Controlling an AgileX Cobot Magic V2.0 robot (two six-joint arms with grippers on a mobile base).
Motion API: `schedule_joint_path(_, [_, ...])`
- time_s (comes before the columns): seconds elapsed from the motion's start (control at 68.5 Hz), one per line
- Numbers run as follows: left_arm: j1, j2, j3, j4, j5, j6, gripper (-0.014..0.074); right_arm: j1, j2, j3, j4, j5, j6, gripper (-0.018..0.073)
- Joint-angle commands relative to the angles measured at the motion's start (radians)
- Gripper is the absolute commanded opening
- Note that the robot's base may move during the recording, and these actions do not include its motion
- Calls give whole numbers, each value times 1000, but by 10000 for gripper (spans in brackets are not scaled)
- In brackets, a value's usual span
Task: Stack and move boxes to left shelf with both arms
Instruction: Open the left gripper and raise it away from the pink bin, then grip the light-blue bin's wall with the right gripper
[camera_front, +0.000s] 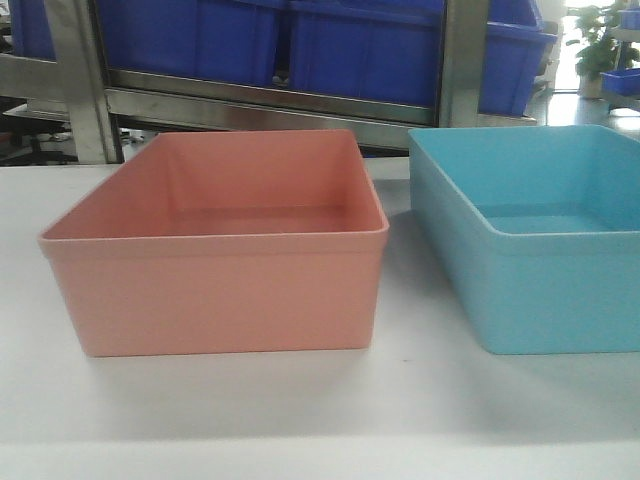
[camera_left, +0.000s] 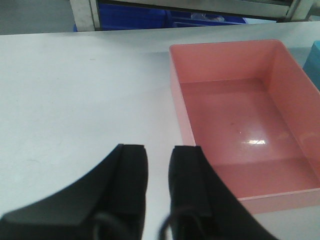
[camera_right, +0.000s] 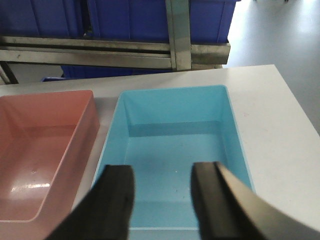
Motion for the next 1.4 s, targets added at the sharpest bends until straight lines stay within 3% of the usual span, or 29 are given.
schedule_joint_path(0.0, [-7, -4, -29, 4, -85, -4, 80, -7, 116, -131, -1, 16, -8, 640])
schedule_joint_path(0.35, [-7, -4, -29, -5, -85, -4, 78, -10, 511, -479, -131, 393, -60, 626])
schedule_joint_path(0.482, [-7, -4, -29, -6, -85, -4, 78, -70, 628, -564, -143, 479, -69, 626])
schedule_joint_path(0.555, [-7, -4, -29, -6, -85, -4, 78, -130, 672, -593, -119, 486, -100, 626])
schedule_joint_path(0.672, [-7, -4, -29, -6, -79, -4, 78, -241, 748, -631, -24, 486, -236, 626])
schedule_joint_path(0.832, [-7, -4, -29, -6, -79, -4, 78, -324, 886, -687, 140, 480, -429, 626])
schedule_joint_path(1.037, [-7, -4, -29, -6, -77, -4, 78, -331, 1053, -760, 197, 420, -546, 626])
schedule_joint_path(1.387, [-7, -4, -29, -6, -74, -4, 78, -330, 1286, -822, 196, 330, -557, 626])
